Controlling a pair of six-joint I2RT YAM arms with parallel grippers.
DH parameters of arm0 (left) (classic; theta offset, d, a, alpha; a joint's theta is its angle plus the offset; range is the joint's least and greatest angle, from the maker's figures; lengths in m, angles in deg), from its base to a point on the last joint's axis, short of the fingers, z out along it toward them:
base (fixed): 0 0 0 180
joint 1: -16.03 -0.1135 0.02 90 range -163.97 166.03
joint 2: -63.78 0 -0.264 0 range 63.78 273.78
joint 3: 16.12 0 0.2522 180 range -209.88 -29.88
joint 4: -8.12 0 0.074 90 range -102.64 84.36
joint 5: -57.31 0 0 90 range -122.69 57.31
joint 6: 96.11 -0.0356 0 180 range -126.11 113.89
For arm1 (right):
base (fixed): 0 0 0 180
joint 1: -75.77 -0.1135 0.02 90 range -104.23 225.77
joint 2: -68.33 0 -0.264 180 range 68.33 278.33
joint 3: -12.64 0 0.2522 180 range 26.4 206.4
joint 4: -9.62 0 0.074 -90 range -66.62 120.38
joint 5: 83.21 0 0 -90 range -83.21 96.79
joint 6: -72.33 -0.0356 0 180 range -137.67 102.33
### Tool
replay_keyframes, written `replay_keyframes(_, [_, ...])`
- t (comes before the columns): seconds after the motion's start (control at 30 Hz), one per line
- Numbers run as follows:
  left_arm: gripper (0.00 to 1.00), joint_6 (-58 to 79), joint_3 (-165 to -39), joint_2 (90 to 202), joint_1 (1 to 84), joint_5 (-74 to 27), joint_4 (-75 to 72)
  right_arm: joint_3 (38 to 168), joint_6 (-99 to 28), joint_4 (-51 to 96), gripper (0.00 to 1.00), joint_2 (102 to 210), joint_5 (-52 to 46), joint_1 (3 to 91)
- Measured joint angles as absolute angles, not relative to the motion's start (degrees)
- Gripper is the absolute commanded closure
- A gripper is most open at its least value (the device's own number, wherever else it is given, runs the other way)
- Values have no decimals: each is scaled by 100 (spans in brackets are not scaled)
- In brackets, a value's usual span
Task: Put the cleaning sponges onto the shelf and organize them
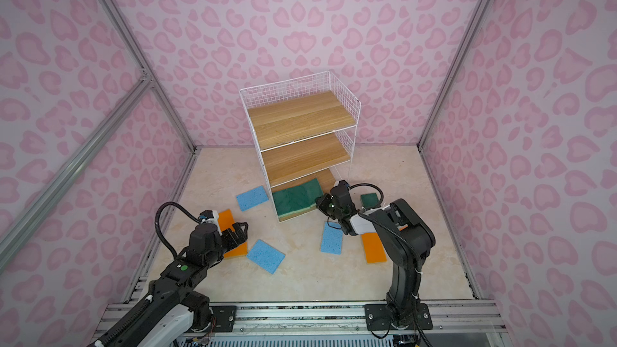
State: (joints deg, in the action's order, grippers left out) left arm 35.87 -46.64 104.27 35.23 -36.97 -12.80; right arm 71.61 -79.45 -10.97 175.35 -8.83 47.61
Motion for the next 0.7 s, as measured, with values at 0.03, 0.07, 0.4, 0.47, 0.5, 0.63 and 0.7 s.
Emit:
replay_keyframes(0.03, [3,3587,-4664,10427,3523,-3697,-1280,7168,-7939,-1077,54,17537,-931,4761])
replay_keyframes(0.07, [3,3587,-4664,10427,3523,-3697,-1280,7172,-7925,-1055,49,17537,-948,4759])
replay_keyframes(0.4, [3,3576,-4664,10248,3523,-3697,-1301,7321,-7740,-705,21,17391,-955,4693])
replay_keyframes(0.47, [2,3567,-4664,10224,3523,-3699,-1330,7321,-7687,-535,19,17290,-911,4682])
replay_keyframes(0.5, [2,3565,-4664,10211,3523,-3701,-1347,7321,-7654,-428,18,17229,-850,4671])
replay_keyframes(0.63, [3,3517,-4694,10134,3523,-3714,-1498,7277,-7525,-161,17,16973,-754,4636])
replay_keyframes(0.7, [2,3478,-4721,10093,3523,-3716,-1572,7233,-7486,-61,17,16853,-679,4625])
